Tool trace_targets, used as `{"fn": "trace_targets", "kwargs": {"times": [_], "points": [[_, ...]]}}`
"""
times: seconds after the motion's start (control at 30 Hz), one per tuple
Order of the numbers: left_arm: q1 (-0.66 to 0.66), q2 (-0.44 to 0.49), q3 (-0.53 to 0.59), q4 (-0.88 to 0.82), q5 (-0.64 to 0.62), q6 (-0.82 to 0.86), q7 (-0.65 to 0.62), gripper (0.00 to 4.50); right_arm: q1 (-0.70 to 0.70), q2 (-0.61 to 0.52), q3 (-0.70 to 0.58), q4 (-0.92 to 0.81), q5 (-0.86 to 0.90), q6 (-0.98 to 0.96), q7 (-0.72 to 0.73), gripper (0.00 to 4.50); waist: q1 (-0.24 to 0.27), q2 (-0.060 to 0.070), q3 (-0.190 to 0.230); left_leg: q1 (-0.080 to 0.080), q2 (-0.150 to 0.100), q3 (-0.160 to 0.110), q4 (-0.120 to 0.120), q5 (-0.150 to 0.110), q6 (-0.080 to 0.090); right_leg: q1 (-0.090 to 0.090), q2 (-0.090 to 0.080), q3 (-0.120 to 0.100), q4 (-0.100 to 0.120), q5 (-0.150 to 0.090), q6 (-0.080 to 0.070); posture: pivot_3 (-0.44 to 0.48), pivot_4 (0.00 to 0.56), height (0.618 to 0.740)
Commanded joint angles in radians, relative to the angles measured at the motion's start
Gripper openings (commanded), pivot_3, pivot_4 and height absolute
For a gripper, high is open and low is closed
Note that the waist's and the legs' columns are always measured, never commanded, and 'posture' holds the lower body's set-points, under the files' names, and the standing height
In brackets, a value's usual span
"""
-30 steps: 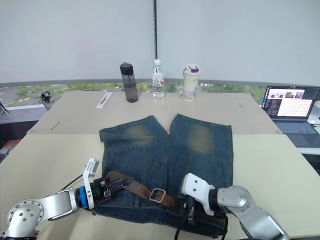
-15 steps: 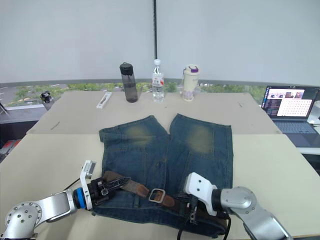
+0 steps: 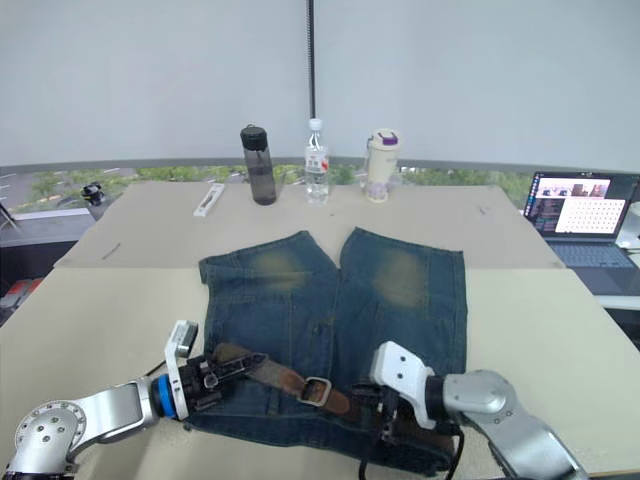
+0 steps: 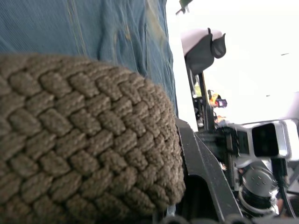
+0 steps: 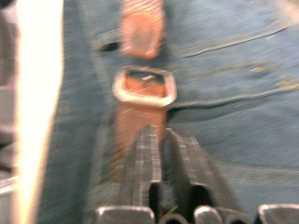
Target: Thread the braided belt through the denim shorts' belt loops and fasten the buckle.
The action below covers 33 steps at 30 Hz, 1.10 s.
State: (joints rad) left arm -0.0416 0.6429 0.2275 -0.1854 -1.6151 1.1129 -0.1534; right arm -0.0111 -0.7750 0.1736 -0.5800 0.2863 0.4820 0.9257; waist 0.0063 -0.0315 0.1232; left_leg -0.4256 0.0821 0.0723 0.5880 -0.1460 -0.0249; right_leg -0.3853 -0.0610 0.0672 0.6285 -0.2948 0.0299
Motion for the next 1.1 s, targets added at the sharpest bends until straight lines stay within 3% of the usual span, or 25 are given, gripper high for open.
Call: {"fn": "trace_targets", "kwargs": {"times": [0.03,0.2,0.5,0.8,1.1], "points": [[0.035,0.046,0.029,-0.038,0.056,0.003,-0.052,0.00,-0.007,0.020,-0.034,-0.015,-0.022,-0.056,-0.043,1.90,-0.005,0.000,0.000,0.000,0.000,0.000,0.000,0.000,0.000,0.000,0.000,0.000,0.000,0.000,0.000,0.000,0.150,0.740],[0.118,0.081,0.024,-0.087,0.201,-0.030,-0.128,0.00,0.018,0.020,-0.069,-0.060,0.014,-0.148,-0.008,1.90,-0.010,0.000,0.000,0.000,0.000,0.001,-0.002,0.000,-0.001,-0.001,0.000,0.001,-0.001,0.000,0.000,0.000,0.150,0.740],[0.145,0.049,0.110,-0.128,0.254,-0.085,-0.087,0.00,0.063,-0.001,-0.085,-0.123,0.050,-0.164,0.026,1.90,-0.009,0.000,0.000,0.000,0.001,0.000,-0.003,-0.001,-0.001,-0.002,-0.002,0.001,-0.001,0.000,-0.002,0.000,0.150,0.740],[0.145,0.056,0.053,-0.292,0.352,-0.092,-0.102,0.00,0.043,0.002,-0.073,-0.105,0.053,-0.160,0.035,1.90,-0.008,0.000,0.000,0.000,0.001,0.000,-0.003,-0.001,-0.001,-0.002,-0.002,0.001,-0.002,0.000,-0.002,0.000,0.150,0.740],[0.090,-0.018,-0.015,-0.317,0.224,-0.048,0.037,0.00,0.046,-0.017,-0.084,-0.110,0.062,-0.145,0.047,1.90,-0.004,0.000,0.000,0.000,0.000,0.001,-0.002,-0.001,-0.001,-0.001,-0.002,0.001,-0.002,0.000,-0.001,0.000,0.150,0.740]]}}
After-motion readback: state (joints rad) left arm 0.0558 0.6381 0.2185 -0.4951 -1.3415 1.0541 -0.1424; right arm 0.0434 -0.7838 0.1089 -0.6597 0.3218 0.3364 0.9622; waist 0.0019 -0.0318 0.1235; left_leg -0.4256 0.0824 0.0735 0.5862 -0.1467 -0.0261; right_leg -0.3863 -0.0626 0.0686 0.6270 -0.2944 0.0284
